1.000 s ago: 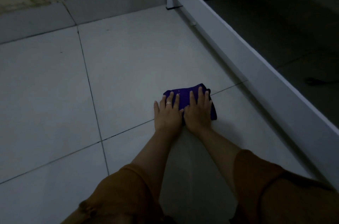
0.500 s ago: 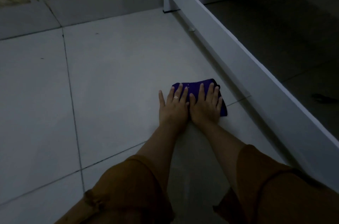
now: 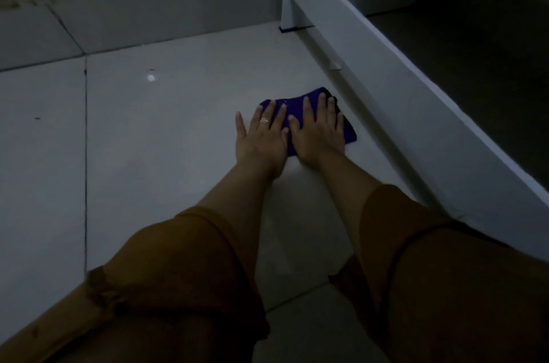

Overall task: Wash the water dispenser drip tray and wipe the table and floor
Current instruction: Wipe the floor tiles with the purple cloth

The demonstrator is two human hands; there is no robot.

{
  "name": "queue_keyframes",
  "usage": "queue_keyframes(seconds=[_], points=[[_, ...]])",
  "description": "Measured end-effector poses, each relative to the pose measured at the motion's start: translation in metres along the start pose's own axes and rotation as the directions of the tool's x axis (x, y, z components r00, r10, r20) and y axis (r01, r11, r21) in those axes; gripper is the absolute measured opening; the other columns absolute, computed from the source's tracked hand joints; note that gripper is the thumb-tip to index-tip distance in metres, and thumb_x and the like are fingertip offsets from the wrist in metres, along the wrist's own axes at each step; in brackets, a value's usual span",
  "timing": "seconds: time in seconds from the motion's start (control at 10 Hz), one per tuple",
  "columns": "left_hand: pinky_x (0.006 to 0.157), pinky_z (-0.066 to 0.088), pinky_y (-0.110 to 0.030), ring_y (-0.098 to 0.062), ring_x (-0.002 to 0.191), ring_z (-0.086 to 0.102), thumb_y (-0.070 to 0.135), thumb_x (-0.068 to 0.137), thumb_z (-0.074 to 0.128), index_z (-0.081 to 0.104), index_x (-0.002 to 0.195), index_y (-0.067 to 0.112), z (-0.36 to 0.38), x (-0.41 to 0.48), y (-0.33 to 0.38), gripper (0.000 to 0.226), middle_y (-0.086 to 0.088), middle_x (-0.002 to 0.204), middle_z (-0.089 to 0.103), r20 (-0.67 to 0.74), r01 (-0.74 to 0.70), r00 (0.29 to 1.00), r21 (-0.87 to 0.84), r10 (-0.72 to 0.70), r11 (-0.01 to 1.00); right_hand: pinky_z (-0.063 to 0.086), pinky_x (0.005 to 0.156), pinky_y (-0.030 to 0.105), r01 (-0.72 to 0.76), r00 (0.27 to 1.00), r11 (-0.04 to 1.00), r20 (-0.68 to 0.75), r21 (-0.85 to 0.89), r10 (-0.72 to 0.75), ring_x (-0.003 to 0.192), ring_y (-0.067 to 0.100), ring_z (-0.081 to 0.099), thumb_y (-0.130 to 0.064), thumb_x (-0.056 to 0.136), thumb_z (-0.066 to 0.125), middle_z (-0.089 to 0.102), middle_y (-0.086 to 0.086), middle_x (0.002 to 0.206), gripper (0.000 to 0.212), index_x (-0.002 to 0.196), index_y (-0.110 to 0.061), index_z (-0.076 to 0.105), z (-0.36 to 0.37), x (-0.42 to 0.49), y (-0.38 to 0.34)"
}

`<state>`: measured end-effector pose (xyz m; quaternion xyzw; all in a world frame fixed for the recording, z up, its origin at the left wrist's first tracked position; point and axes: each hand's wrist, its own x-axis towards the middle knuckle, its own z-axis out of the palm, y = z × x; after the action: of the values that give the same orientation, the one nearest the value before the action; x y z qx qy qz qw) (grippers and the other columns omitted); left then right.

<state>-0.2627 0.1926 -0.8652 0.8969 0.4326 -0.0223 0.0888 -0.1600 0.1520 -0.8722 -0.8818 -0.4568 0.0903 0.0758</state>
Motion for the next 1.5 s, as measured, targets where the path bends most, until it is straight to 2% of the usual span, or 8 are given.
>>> queue_keyframes(seconds=[0.4, 0.7, 0.9, 1.1, 1.5], points=[[0.112, -0.015, -0.052, -0.018, 0.147, -0.009, 0.035, 0.102, 0.01, -0.005, 0.152, 0.021, -0.019, -0.005, -0.146, 0.054, 0.0, 0.16, -0.008, -0.009, 0.192, 0.981, 0.021, -0.192, 0.981, -0.009, 0.117, 0.041, 0.26, 0.965, 0.966, 0.037, -0.008, -0.259, 0.147, 0.025, -0.012, -0.046, 0.1, 0.013, -0.009, 0.01, 0.16, 0.06, 0.152, -0.019, -0.001, 0.03, 0.026, -0.146], [0.113, -0.014, -0.052, -0.017, 0.147, -0.007, 0.034, 0.102, 0.012, -0.002, 0.152, 0.022, -0.023, -0.064, -0.257, 0.053, 0.0, 0.16, -0.006, -0.065, 0.33, 0.941, -0.03, -0.331, 0.943, -0.009, 0.117, 0.042, 0.383, 0.921, 0.924, 0.067, 0.013, -0.383, 0.147, 0.025, -0.012, -0.045, 0.1, 0.014, -0.009, 0.01, 0.16, 0.06, 0.152, -0.017, 0.001, 0.057, -0.019, -0.265], [0.113, -0.011, -0.053, -0.017, 0.147, -0.006, 0.033, 0.102, 0.015, 0.0, 0.152, 0.022, -0.018, -0.136, -0.301, 0.054, 0.001, 0.16, -0.004, -0.086, 0.419, 0.903, -0.049, -0.422, 0.907, -0.01, 0.116, 0.043, 0.465, 0.881, 0.885, 0.098, 0.007, -0.463, 0.146, 0.026, -0.014, -0.045, 0.1, 0.016, -0.011, 0.011, 0.159, 0.062, 0.152, -0.016, -0.001, 0.072, -0.082, -0.314], [0.113, -0.011, -0.051, -0.018, 0.147, -0.008, 0.034, 0.102, 0.012, -0.002, 0.152, 0.022, -0.009, -0.219, -0.29, 0.053, 0.0, 0.16, -0.006, -0.048, 0.475, 0.876, -0.089, -0.48, 0.875, -0.009, 0.117, 0.043, 0.509, 0.852, 0.861, 0.145, 0.005, -0.504, 0.146, 0.027, -0.015, -0.046, 0.1, 0.014, -0.012, 0.012, 0.159, 0.062, 0.152, -0.015, -0.003, 0.075, -0.162, -0.309], [0.114, -0.012, -0.049, -0.017, 0.145, -0.019, 0.032, 0.102, 0.011, -0.014, 0.15, 0.022, 0.007, -0.366, -0.21, 0.055, 0.002, 0.158, -0.019, 0.076, 0.503, 0.864, -0.126, -0.497, 0.855, -0.011, 0.116, 0.04, 0.499, 0.846, 0.867, 0.208, 0.014, -0.49, 0.146, 0.026, -0.017, -0.047, 0.1, 0.014, -0.016, 0.011, 0.158, 0.063, 0.151, -0.018, -0.009, 0.07, -0.312, -0.24]])
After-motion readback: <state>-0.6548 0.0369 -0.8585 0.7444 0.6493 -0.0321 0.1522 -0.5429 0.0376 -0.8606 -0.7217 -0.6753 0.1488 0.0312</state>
